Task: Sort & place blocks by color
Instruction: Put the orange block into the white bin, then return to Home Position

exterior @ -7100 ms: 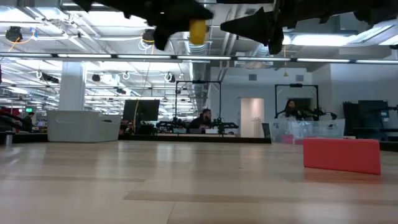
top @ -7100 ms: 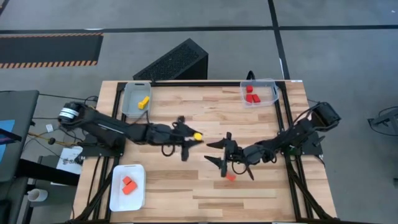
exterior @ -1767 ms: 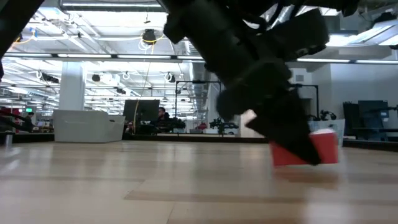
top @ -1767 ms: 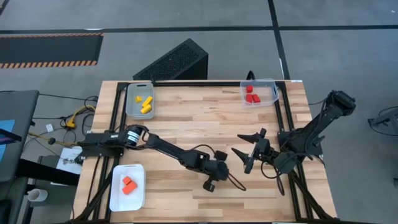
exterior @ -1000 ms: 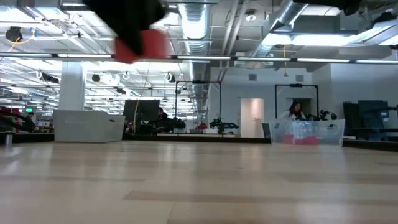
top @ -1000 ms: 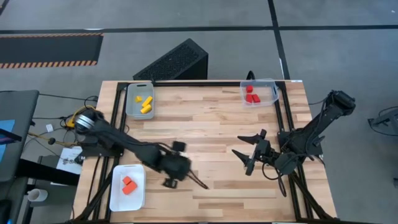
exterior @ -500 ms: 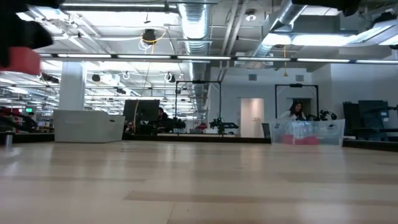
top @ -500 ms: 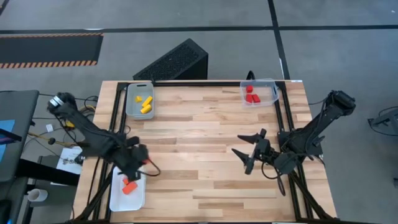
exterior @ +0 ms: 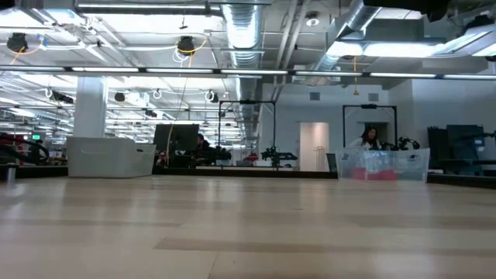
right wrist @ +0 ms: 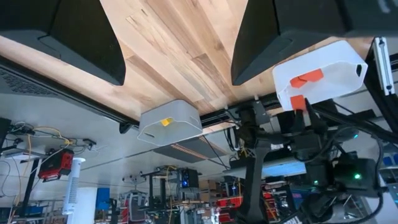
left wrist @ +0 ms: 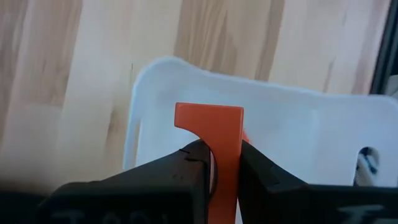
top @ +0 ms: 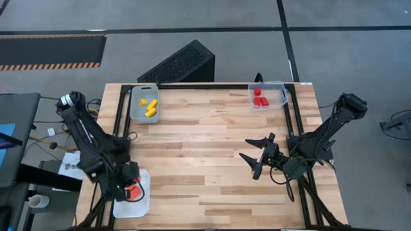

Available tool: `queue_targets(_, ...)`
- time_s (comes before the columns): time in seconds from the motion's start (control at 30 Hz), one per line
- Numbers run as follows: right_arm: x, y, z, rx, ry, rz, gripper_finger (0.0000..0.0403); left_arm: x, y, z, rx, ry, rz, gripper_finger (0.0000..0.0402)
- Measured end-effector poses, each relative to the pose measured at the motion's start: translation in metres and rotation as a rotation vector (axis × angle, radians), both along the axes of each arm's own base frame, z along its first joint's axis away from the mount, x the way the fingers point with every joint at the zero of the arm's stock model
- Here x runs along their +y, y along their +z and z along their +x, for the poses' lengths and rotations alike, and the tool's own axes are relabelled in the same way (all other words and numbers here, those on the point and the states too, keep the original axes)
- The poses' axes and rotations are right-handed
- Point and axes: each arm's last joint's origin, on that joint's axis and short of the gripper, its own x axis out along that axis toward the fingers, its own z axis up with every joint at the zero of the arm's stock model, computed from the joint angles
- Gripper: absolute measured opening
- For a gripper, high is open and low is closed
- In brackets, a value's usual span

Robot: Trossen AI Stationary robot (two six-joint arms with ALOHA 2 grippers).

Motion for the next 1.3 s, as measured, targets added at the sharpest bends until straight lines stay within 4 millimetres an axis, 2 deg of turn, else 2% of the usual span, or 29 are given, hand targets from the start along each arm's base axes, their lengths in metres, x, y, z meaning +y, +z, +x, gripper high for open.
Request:
queue_targets(0.4, 0.000, 0.000, 0.000, 0.001, -0.002, 0.000, 0.0315, -0.025, -0.045, 0.013, 0.140, -0.052, 0.217, 0.0032)
queue_targets(0.7, -0.004, 0.000, 0.003, 0.002, -0.015, 0.000, 0.0315, -0.030, -0.071, 0.025, 0.292, -0.162, 0.293, 0.0033)
queue_targets(0.87, -0.003, 0.000, 0.003, 0.002, -0.013, 0.001, 0.0315, -0.029, -0.072, 0.029, 0.294, -0.171, 0.285, 0.0057)
queue_targets(1.07, -0.003, 0.000, 0.003, 0.001, -0.012, 0.003, 0.0315, -0.030, -0.068, 0.036, 0.284, -0.140, 0.258, 0.0141)
queue_targets(1.2, -0.003, 0.000, 0.003, 0.001, -0.011, 0.004, 0.0315, -0.031, -0.054, 0.041, 0.308, -0.136, 0.268, 0.0197)
queue_targets(1.3, -0.004, 0.001, 0.004, -0.003, 0.000, 0.013, 0.0315, -0.036, -0.034, 0.050, 0.272, -0.127, 0.252, 0.0219)
